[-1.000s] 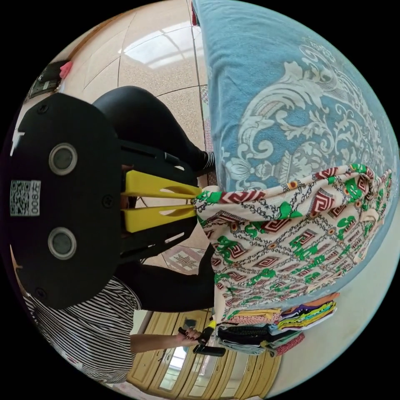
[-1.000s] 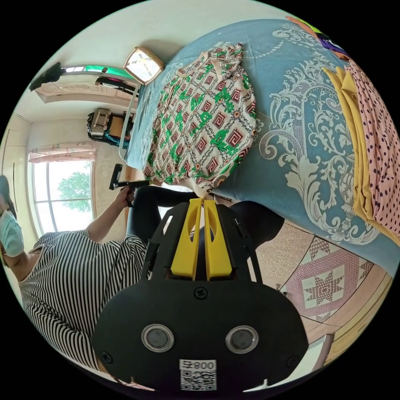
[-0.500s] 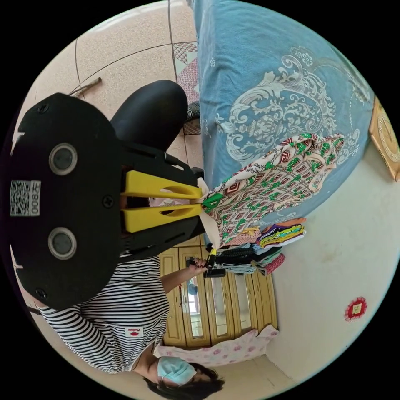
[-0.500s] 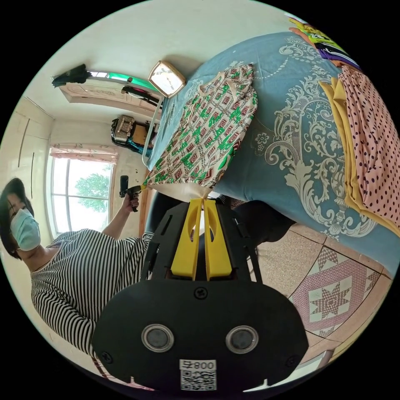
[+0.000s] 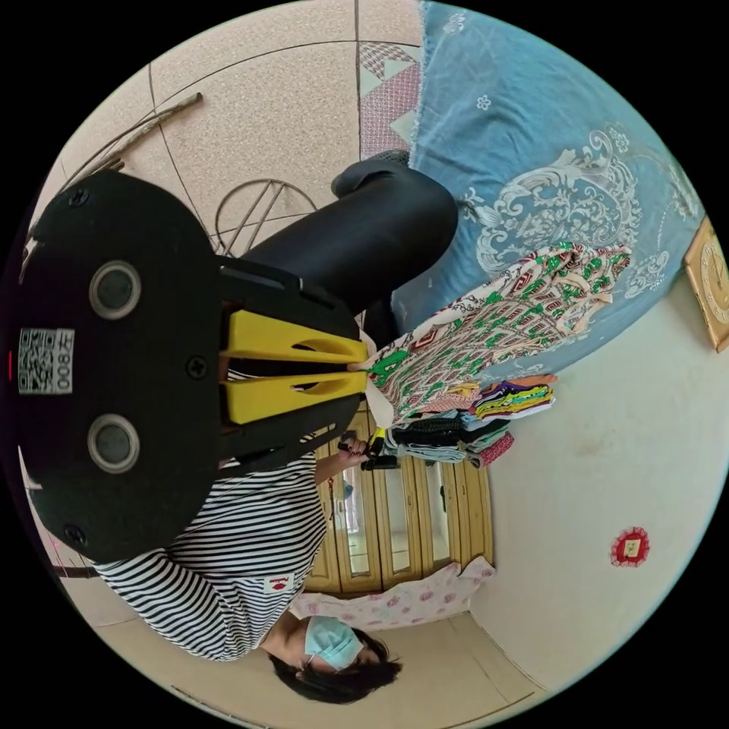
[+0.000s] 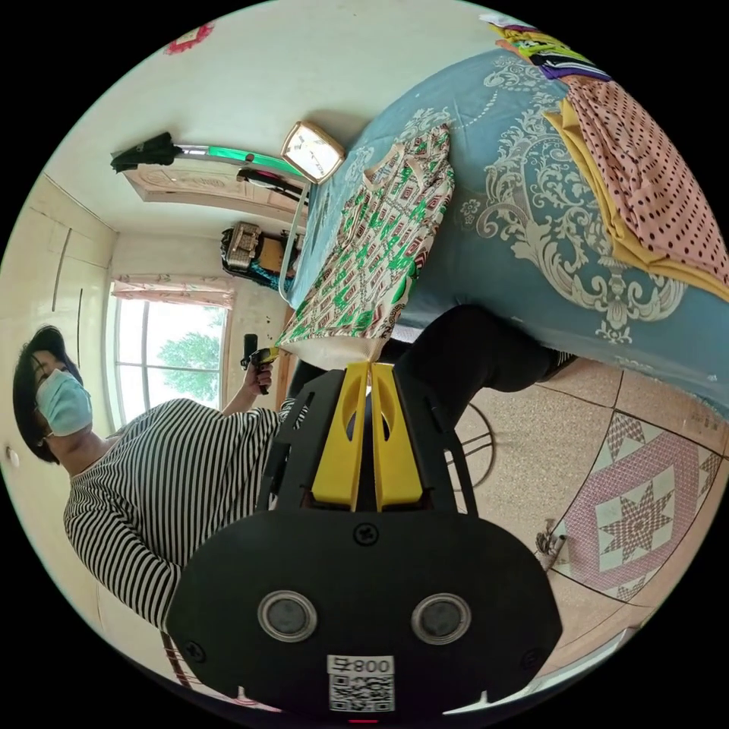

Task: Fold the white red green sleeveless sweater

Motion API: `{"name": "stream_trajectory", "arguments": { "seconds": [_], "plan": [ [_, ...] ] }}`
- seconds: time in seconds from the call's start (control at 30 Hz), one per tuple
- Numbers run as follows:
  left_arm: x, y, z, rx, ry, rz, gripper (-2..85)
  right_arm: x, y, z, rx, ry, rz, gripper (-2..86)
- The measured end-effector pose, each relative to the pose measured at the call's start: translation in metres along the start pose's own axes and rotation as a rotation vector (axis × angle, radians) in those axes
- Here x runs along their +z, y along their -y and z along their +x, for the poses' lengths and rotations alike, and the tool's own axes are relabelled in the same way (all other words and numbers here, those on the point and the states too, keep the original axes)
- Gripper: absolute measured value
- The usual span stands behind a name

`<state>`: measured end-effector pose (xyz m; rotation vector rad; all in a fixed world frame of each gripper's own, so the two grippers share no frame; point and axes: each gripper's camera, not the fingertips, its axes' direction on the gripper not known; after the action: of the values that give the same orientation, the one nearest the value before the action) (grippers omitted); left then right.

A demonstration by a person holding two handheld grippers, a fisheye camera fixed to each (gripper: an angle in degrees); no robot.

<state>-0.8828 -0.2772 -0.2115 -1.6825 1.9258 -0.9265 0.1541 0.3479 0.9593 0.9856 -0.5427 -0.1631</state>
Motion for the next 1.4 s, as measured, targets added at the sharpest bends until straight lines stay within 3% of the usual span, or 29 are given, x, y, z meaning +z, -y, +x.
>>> {"name": "stream_trajectory", "arguments": {
  "seconds": [0.23, 0.5, 0.87, 1.4],
  "plan": [
    [-0.002, 0.011, -0.028, -0.066, -0.058, 0.012, 2.4, 0.004, 0.017, 0.024, 0.046, 0.031, 0.017, 0.2],
    [-0.019, 0.087, -0.026, -0.002, -0.056, 0.040, 2.5, -0.005, 0.093, 0.024, -0.012, 0.003, 0.043, 0.3],
    [-0.053, 0.247, -0.037, 0.043, -0.057, 0.167, 2.5, -0.019, 0.284, 0.030, -0.090, -0.039, 0.122, 0.3],
    [-0.057, 0.479, -0.130, -0.073, 0.015, 0.215, 2.6, 0.047, 0.567, 0.114, -0.035, -0.086, 0.017, 0.3]
  ]
}}
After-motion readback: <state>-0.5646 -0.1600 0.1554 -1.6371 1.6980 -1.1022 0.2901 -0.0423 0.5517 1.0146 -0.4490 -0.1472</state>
